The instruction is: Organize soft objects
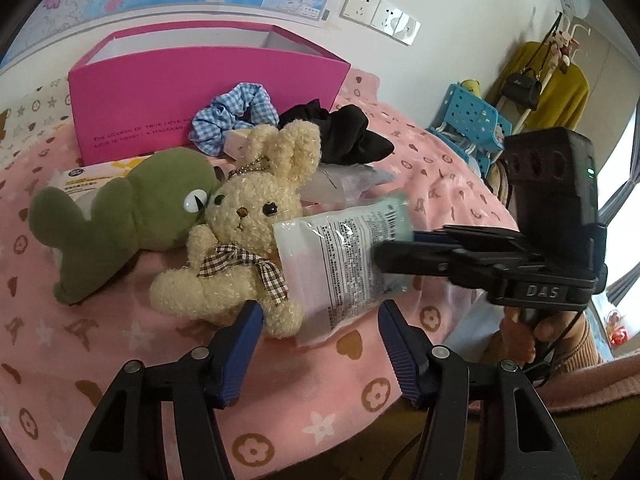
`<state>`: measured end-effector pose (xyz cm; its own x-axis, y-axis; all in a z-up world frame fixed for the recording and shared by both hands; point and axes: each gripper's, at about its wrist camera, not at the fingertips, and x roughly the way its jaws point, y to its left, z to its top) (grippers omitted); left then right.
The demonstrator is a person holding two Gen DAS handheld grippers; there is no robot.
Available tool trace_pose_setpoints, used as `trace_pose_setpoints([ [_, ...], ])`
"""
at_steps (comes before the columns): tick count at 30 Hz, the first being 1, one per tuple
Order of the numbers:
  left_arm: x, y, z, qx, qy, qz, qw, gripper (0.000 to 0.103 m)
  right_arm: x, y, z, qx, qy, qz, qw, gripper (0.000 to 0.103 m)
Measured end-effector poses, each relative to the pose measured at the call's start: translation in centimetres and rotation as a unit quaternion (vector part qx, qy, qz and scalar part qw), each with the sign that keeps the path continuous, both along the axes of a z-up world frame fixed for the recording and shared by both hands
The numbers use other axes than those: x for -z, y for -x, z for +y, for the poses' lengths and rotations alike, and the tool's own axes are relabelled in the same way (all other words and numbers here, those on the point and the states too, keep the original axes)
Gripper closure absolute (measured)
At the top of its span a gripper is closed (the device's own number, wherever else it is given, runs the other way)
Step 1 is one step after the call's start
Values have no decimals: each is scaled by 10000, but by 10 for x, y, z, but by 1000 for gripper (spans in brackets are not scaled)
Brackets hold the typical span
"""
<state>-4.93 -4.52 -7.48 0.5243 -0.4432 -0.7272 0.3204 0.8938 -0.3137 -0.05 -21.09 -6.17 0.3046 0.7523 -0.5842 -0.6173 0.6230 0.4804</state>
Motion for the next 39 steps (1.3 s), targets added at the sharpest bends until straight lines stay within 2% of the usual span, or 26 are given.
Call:
trace_pose_setpoints([
  [4, -7, 0, 2, -51, 31, -107, 9999, 42, -10, 6, -5, -150, -116, -172, 9997, 87],
  [9, -16, -1, 3, 67, 114, -277, 9995, 42, -33, 11, -12, -224, -350, -423, 9982, 88],
  [14, -27, -9, 1, 416, 595, -302, 9969, 37, -56, 8, -14, -347, -615, -605, 9957, 88],
  [18, -48, -17, 1, 469, 663, -555, 9952, 38, -75, -6, -8, -387, -660, -821, 9937, 88],
  [22, -75, -38, 8, 312, 559, -836, 9944, 44, -95, -30, -1, -274, -589, -1078, 9920, 88],
  [25, -93, -60, 14, 217, 471, -1027, 9934, 44, -109, -57, 3, -138, -591, -1186, 9911, 88],
  [28, -105, -90, 17, 115, 332, -1099, 9933, 45, -117, -88, 7, 40, -580, -1172, 9914, 88],
  [32, -109, -131, 19, 23, 227, -1012, 9946, 47, -120, -125, 11, 232, -465, -1092, 9927, 88],
  [34, -108, -150, 18, 71, 302, -900, 9955, 49, -118, -141, 14, 288, -390, -1046, 9933, 89],
  [39, -105, -186, 16, 3, 304, -750, 9967, 49, -104, -177, 22, 516, -83, -927, 9943, 94],
])
